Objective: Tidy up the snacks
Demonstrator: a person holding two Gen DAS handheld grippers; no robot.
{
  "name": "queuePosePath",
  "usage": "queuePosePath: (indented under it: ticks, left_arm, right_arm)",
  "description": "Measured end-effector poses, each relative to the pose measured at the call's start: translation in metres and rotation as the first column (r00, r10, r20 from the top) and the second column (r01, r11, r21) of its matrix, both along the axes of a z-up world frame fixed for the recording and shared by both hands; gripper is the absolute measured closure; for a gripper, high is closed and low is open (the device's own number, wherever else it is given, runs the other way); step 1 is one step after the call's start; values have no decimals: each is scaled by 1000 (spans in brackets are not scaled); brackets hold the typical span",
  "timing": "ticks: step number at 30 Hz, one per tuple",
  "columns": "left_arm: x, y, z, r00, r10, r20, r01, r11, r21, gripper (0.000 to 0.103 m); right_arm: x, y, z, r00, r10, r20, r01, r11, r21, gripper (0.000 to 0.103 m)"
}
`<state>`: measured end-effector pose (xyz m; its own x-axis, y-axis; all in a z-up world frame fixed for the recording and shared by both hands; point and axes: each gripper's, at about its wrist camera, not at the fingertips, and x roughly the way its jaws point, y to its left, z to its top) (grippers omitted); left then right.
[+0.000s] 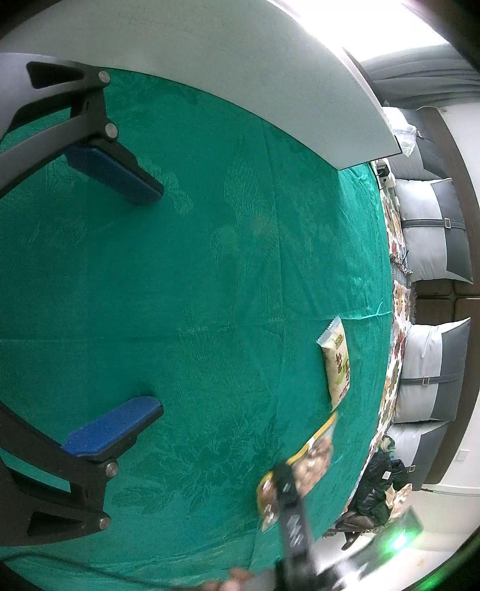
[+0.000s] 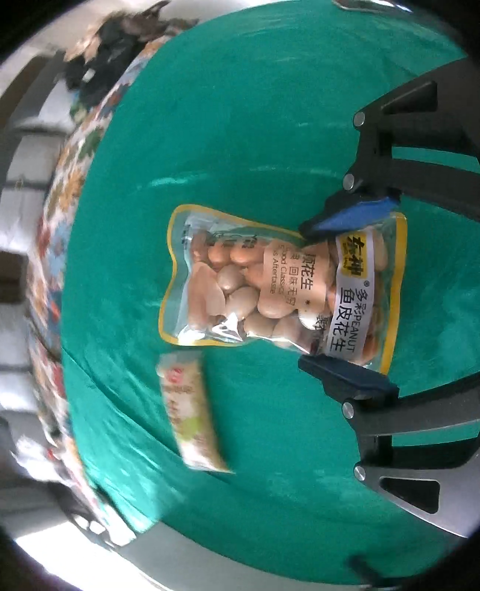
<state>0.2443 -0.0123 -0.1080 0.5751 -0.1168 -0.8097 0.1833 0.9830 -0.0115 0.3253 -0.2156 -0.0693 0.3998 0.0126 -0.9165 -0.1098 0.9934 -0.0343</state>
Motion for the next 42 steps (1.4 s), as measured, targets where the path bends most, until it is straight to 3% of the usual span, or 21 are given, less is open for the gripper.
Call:
queuePosePath:
  ticks: [3, 8, 10, 12, 14, 16, 18, 21, 28, 33, 35, 38, 42]
  left_arm:
    - [0, 0, 0, 1000, 0, 0, 0, 1000, 0, 0]
    - [0, 0, 0, 1000, 0, 0, 0, 1000, 0, 0]
    - [0, 0, 0, 1000, 0, 0, 0, 1000, 0, 0]
    - [0, 0, 0, 1000, 0, 0, 0, 1000, 0, 0]
    - [0, 0, -1, 1000, 0, 0, 0, 1000, 0, 0]
    - [0, 0, 0, 1000, 0, 0, 0, 1000, 0, 0]
    - [1, 0, 0, 1000, 0, 0, 0, 1000, 0, 0]
    - [0, 0, -1, 1000, 0, 0, 0, 1000, 1, 0]
    - [2, -1, 0, 1000, -17, -4, 17, 1000, 1, 0]
    - [60, -29, 15, 977, -181, -112, 187, 982, 39, 1]
    - [89, -50, 31, 960, -265, -90, 269, 963, 30, 1]
    - [133, -92, 36, 928, -361, -94, 371, 919, 133, 1]
    - [176, -123, 21, 916, -381, -123, 398, 899, 183, 2]
  right_arm:
    - [-24, -10, 11, 999, 51, 15, -51, 999, 19, 38]
    - [-88, -27, 32, 989, 101, 110, -107, 993, 49, 40]
    - [-112, -36, 31, 986, 93, 141, -100, 994, 43, 54]
    - [-133, -50, 21, 986, 61, 157, -69, 996, 49, 75]
    - [-144, -61, 15, 982, 13, 190, -35, 993, 113, 73]
    - [-150, -70, 12, 973, -59, 222, 30, 991, 133, 45]
    - [-158, -79, 9, 958, -124, 257, 84, 983, 161, 33]
    - [-173, -93, -1, 931, -224, 289, 163, 961, 221, 27]
    - [-182, -108, -9, 904, -334, 267, 260, 925, 276, 22]
    - [-185, -100, -10, 914, -308, 263, 249, 940, 233, 17]
    - [-185, -99, -11, 916, -304, 262, 249, 943, 222, 17]
    - [-186, -99, -11, 919, -297, 260, 248, 947, 206, 16]
    - [-188, -97, -12, 920, -294, 260, 248, 949, 197, 15]
